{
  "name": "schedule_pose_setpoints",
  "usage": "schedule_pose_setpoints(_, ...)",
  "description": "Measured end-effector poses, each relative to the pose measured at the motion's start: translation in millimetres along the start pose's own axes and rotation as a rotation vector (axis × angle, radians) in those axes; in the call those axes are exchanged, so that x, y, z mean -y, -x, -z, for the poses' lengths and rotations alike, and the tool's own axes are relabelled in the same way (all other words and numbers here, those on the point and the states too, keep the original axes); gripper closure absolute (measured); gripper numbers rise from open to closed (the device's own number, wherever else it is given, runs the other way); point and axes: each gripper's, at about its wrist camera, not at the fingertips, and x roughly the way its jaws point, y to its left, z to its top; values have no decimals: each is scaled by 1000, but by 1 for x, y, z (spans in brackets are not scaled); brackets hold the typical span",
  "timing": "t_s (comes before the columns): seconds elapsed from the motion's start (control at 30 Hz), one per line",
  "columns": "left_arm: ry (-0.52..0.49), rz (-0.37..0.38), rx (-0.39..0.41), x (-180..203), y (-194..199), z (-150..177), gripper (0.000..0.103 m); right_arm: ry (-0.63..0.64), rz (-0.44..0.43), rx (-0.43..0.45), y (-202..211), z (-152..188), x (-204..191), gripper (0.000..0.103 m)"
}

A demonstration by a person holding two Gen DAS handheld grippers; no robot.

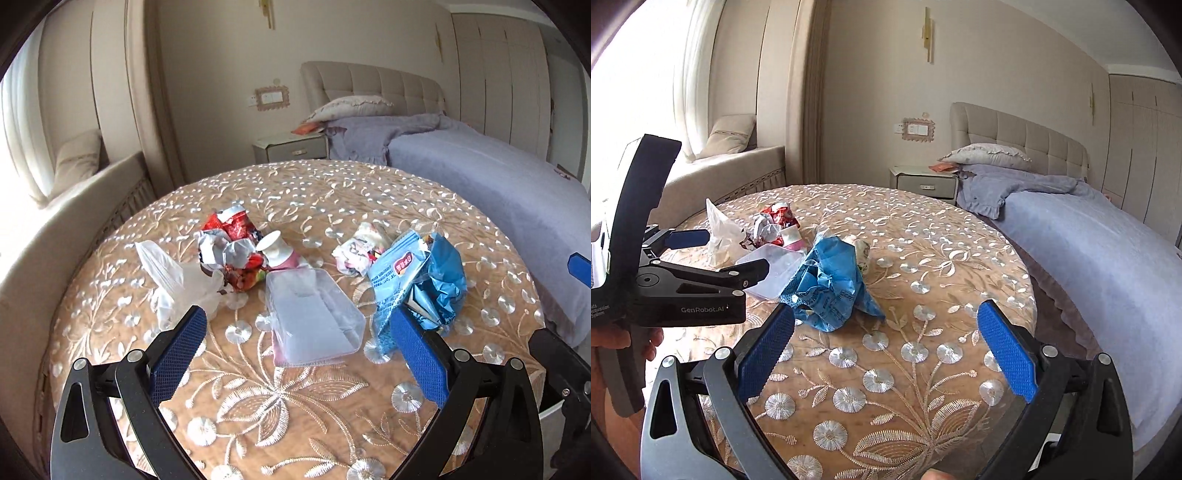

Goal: Collect trash
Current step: 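Move both open tools back over the remaining trash on the table, then grasp the clear plastic box with the left tool while the right grasps the blue snack bag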

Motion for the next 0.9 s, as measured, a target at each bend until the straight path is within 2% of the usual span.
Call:
schedule_pose_setpoints(0.2,-10,53,-87,-2,-26,3,5,137,-27,-62,-33,-7,-22,4)
schedule_pose_setpoints(0.53,-24,-29,-173,-13,-56,-2,7,212,-147,-169,-87,-24,-24,4)
schedule_pose_setpoints(0.63,-27,27,-204,-17,-63,-2,24,216,-189,-191,-103,-27,-29,4)
schedule_pose_setpoints(0.67,-21,60,-221,-19,-67,-2,32,218,-199,-221,-108,-27,-30,4)
schedule_pose_setpoints(0.7,-14,92,-233,-20,-69,-2,43,221,-213,-236,-110,-27,-31,15)
schedule_pose_setpoints(0.77,-20,112,-240,-19,-71,-1,42,220,-227,-226,-108,-29,-32,39)
schedule_pose_setpoints(0.9,-38,108,-201,-18,-64,-2,45,198,-198,-218,-102,-28,-29,49)
